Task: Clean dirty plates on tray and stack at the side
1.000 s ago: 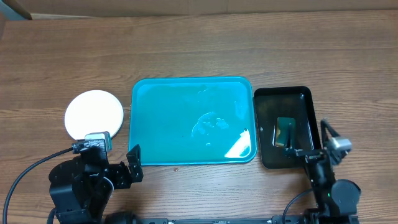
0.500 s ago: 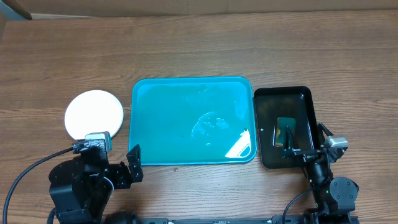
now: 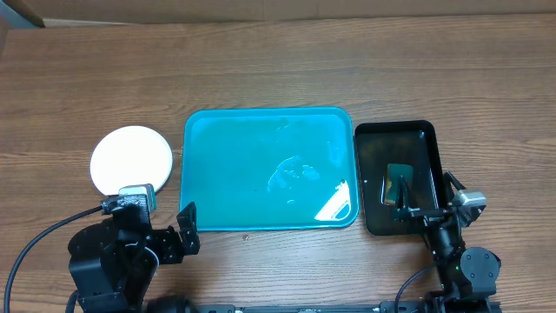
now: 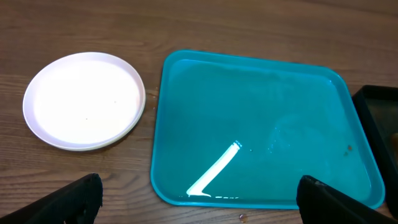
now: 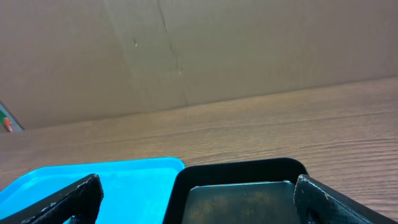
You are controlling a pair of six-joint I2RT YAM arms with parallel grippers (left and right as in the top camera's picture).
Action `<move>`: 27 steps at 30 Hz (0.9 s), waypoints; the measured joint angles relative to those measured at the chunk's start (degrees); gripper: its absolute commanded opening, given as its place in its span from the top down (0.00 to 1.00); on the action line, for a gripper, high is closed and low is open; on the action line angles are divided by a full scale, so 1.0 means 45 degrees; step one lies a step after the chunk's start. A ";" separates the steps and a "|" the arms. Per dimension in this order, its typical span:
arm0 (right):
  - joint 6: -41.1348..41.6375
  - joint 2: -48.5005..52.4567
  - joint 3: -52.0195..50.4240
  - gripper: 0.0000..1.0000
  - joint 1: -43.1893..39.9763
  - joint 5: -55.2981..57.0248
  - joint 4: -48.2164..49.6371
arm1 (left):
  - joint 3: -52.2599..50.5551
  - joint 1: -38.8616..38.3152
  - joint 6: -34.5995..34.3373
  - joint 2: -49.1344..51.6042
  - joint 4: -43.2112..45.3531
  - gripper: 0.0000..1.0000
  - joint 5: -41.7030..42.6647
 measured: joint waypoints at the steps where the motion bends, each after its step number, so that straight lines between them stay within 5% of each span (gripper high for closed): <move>1: 0.0000 0.0000 -0.0005 0.00 0.0000 0.0005 -0.0005 | 0.0000 0.0000 0.0000 0.0000 0.0000 0.00 0.0000; 14: 0.0005 0.0000 -0.0005 0.00 0.0000 0.0000 0.0000 | -0.0733 -0.0194 0.0010 -0.1088 0.0588 0.00 -0.0019; 27: 0.0005 0.0000 -0.0005 0.00 0.0000 0.0005 0.0000 | -0.8194 -0.1472 -0.0670 -0.5804 0.8689 0.00 -0.0024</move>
